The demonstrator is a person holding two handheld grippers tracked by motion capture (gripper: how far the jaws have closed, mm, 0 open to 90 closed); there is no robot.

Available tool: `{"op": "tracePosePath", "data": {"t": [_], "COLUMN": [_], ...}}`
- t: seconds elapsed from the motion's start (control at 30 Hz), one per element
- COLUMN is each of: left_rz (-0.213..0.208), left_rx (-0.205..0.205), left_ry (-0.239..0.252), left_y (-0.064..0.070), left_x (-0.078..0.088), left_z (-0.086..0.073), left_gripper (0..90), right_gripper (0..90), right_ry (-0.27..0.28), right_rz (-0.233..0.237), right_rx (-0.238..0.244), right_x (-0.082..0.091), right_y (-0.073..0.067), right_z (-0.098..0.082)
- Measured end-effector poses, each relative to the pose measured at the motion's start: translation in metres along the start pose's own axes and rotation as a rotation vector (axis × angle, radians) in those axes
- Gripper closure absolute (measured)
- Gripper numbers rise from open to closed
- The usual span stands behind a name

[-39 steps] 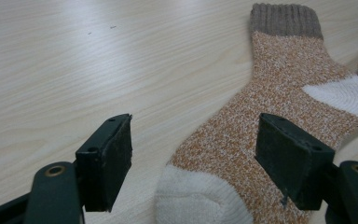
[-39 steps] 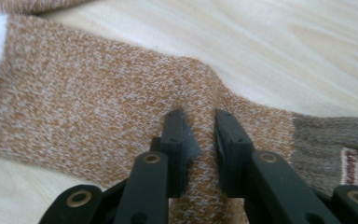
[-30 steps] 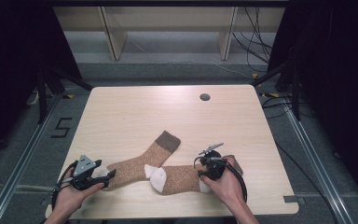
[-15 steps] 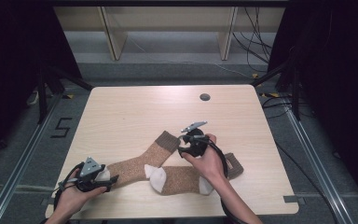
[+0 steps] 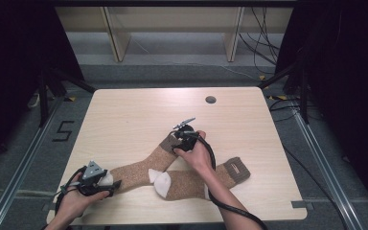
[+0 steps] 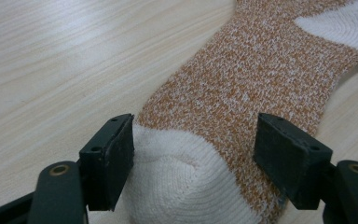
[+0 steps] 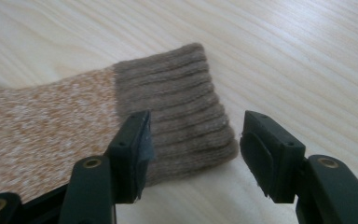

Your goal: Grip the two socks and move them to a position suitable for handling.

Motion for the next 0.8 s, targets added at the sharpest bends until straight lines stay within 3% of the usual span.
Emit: {"op": "tracePosePath", "data": {"t": [0.23, 0.33, 0.4, 0.43, 0.5, 0.57, 0.67, 0.7, 0.77, 0.8], "left_rz": [-0.011, -0.012, -0.019, -0.024, -0.027, -0.032, -0.045, -0.047, -0.061, -0.064], "left_rx": [0.009, -0.001, 0.0, 0.002, 0.016, 0.013, -0.007, 0.002, -0.025, -0.031], "left_ry": [-0.005, -0.014, -0.016, -0.016, -0.017, -0.025, -0.053, -0.047, -0.069, -0.076], "left_y": [0.002, 0.002, 0.002, 0.003, 0.004, 0.004, 0.003, 0.003, 0.001, 0.001], "left_x": [-0.001, -0.001, -0.001, -0.002, -0.002, -0.002, -0.001, -0.001, 0.0, 0.001], "left_z": [-0.001, -0.002, -0.003, -0.003, -0.003, -0.003, -0.006, -0.005, -0.006, -0.006], "left_gripper": [28.4, 28.9, 29.7, 30.0, 31.1, 33.5, 40.6, 40.6, 46.3, 49.7], "right_gripper": [41.8, 43.8, 47.8, 50.5, 56.8, 65.1, 73.2, 73.2, 75.0, 75.6], "right_ry": [-0.022, -0.017, -0.026, -0.028, -0.036, -0.042, -0.051, -0.051, -0.066, -0.06], "right_rz": [-0.004, -0.006, 0.007, 0.007, 0.016, 0.021, 0.023, 0.023, 0.024, 0.023], "right_rx": [-0.001, 0.029, 0.007, 0.037, 0.026, -0.004, 0.0, 0.0, -0.02, -0.004], "right_x": [-0.011, -0.014, -0.014, -0.014, -0.014, -0.013, -0.01, -0.01, -0.009, -0.009], "right_y": [0.003, 0.005, 0.002, 0.003, 0.001, 0.0, 0.001, 0.001, -0.001, 0.0], "right_z": [-0.003, -0.002, -0.004, -0.003, -0.005, -0.007, -0.009, -0.009, -0.012, -0.011]}}
Point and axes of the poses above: each handheld gripper's, and its own axes: x roughly backward along the jaws, z roughly out of its top, y roughly to its right, the point moved 10 cm from there along -x, roughly forward along the jaws, and after that the axes turned 9 degrees about -x, right-handed, at the moved point
